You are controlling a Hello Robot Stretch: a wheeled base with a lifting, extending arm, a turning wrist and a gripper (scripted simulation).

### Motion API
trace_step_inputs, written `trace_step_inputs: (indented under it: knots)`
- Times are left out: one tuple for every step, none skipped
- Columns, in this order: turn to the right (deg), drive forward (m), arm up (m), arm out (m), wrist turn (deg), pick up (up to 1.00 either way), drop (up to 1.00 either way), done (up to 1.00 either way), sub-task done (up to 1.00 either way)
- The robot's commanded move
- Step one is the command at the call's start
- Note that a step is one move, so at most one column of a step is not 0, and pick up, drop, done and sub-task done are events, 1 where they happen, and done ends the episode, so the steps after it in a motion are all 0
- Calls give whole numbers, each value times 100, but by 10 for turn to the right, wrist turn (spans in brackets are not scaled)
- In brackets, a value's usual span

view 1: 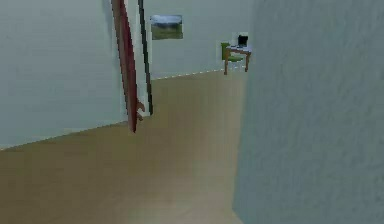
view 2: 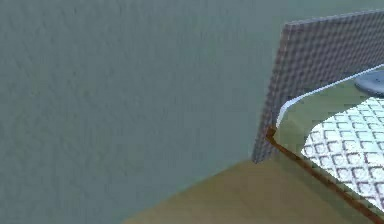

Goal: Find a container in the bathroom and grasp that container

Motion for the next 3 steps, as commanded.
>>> trace_step_inputs:
  knots:
    - [-120, 0, 0, 0, 0, 0, 0, 0, 0]
    - [0, 100, 0, 0, 0, 0, 0, 0, 0]
    - [-150, 0, 0, 0, 0, 0, 0, 0, 0]
